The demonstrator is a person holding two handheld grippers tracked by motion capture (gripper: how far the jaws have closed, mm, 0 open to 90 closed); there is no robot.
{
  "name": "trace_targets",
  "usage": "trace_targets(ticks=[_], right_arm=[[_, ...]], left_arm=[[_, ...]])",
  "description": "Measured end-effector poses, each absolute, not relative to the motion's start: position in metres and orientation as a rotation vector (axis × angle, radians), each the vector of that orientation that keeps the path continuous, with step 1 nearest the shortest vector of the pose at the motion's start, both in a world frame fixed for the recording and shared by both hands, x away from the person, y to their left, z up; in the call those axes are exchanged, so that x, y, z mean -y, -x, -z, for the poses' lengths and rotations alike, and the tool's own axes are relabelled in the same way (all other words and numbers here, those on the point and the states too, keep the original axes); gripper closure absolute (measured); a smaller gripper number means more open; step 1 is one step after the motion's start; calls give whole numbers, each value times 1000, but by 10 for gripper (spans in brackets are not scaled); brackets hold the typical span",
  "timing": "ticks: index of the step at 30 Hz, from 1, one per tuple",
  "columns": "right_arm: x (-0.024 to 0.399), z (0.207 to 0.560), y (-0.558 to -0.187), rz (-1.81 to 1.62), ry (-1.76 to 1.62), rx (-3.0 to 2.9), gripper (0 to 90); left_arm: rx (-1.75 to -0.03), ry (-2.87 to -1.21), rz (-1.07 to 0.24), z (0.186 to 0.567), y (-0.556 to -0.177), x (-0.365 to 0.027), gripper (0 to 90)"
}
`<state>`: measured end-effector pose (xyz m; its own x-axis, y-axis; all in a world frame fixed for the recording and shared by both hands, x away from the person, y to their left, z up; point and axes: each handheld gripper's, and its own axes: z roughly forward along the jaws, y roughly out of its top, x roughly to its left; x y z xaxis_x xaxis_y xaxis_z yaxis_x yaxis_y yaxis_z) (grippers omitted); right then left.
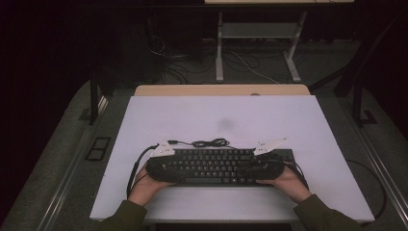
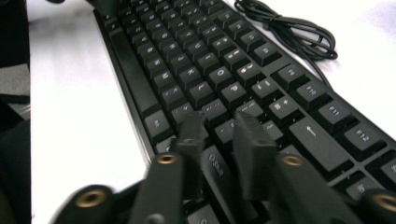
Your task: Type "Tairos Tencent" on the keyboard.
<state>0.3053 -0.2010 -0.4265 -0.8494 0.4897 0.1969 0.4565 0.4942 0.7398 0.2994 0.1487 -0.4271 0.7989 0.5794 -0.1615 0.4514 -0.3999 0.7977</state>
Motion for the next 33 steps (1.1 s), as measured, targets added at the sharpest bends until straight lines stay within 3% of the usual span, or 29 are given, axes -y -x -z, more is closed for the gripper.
trace_targets(ticks=[6,13,33], right_arm=[[196,426,-309,-1346,-864,-2670,553],[190,425,-314,-1382,-891,-2641,403],[166,425,-331,-1436,-912,-2630,319]], left_arm=[[-764,-2061,-174,427,-300,-149,334],[-769,-2055,-188,426,-299,-150,462],[-818,-2069,-212,427,-305,-152,876]])
